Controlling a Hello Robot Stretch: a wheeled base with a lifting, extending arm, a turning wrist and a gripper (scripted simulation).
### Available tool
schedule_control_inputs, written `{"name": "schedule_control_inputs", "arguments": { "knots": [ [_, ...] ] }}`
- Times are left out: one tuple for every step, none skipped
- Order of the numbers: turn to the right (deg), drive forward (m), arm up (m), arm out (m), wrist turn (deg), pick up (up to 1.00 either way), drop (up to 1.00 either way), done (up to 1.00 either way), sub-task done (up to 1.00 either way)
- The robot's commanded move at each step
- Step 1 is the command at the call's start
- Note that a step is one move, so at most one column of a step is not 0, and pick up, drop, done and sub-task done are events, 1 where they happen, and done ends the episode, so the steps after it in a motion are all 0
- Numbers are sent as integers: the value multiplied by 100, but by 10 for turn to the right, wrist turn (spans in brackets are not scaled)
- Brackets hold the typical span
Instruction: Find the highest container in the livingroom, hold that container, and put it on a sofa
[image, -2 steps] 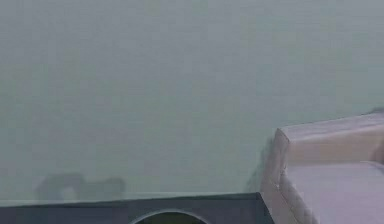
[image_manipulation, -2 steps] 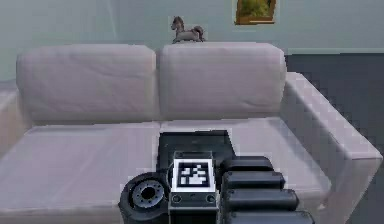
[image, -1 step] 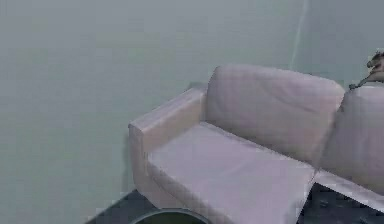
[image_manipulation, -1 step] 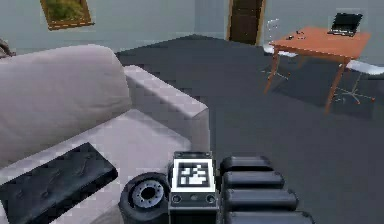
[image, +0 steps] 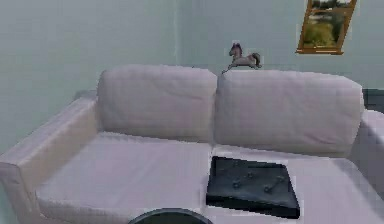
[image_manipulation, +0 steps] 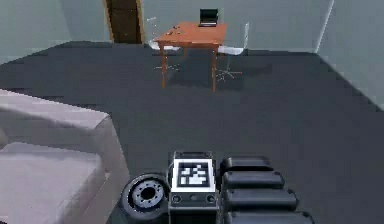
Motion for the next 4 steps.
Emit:
{"name": "schedule_control_inputs", "arguments": {
  "knots": [
    [-450,0,0,0,0,0,0,0,0],
    [-210,0,0,0,0,0,0,0,0],
    [0,0,0,48,0,0,0,0,0],
    [0,0,0,0,390,0,0,0,0]
  ]
}}
